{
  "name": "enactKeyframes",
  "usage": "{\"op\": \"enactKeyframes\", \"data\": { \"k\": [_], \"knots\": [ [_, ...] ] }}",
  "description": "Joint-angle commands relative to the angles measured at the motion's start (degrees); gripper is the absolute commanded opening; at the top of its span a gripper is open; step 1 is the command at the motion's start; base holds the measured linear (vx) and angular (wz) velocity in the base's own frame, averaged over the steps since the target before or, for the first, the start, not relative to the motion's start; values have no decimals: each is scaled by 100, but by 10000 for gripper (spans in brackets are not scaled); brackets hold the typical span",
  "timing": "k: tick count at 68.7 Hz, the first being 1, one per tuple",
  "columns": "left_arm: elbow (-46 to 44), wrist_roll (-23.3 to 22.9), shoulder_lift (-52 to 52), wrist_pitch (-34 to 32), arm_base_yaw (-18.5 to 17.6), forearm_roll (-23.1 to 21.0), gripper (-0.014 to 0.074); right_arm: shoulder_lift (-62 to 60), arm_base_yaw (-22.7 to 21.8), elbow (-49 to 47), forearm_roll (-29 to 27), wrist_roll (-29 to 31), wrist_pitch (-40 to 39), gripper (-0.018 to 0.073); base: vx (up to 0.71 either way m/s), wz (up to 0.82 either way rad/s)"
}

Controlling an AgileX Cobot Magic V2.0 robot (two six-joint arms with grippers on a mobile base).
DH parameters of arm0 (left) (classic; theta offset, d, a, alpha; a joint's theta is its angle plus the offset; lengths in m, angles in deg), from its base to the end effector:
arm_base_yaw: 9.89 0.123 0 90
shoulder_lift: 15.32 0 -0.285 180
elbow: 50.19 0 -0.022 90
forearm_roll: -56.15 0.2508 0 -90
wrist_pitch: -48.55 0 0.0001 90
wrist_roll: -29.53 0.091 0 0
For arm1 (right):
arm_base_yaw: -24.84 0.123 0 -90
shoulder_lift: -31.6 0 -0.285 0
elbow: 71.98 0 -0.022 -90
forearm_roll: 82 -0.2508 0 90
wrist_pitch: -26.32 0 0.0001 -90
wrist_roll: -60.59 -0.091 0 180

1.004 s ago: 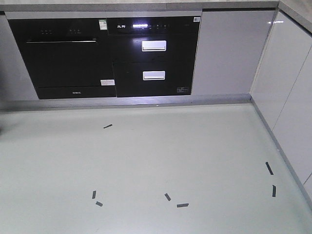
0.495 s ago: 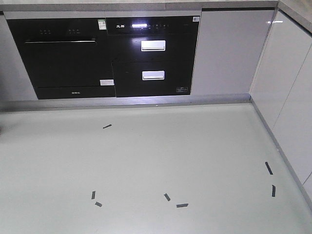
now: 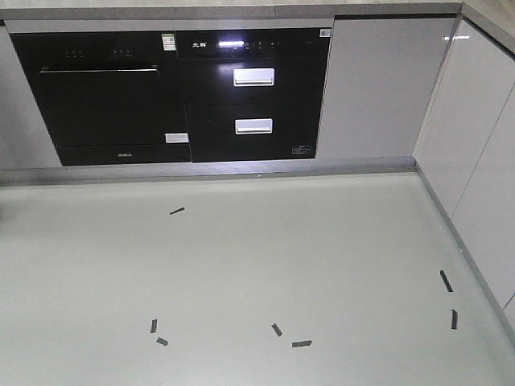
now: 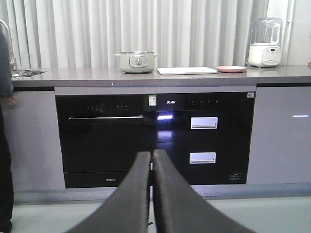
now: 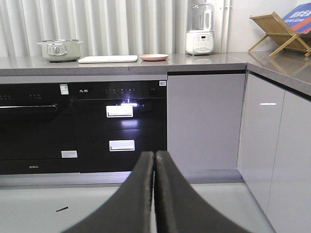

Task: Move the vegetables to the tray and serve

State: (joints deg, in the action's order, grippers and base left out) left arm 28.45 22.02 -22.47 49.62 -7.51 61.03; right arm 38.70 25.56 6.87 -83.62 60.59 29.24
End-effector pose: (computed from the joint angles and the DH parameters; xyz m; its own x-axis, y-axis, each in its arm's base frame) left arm 0.0565 0.0025 0.2037 0.0567 -0.0436 -0.9974 -0.0406 0.9981 -0.0459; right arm 0.0568 0.0008 0.1996 0.0193 0.0285 -0.9994 -0.0146 0.9995 0.0282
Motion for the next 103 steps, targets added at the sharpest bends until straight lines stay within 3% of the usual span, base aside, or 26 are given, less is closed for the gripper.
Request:
{"op": "enactKeyframes", "data": {
  "k": [1,103],
  "knots": [
    [61,-5,92,-441,-39,-16,-6,-5,-10,37,19,0,-431,-4,5,-1],
    [61,-5,92,-441,-39,-16,-6,-5,-10,37,19,0,-431,-4,6,2]
  ]
}}
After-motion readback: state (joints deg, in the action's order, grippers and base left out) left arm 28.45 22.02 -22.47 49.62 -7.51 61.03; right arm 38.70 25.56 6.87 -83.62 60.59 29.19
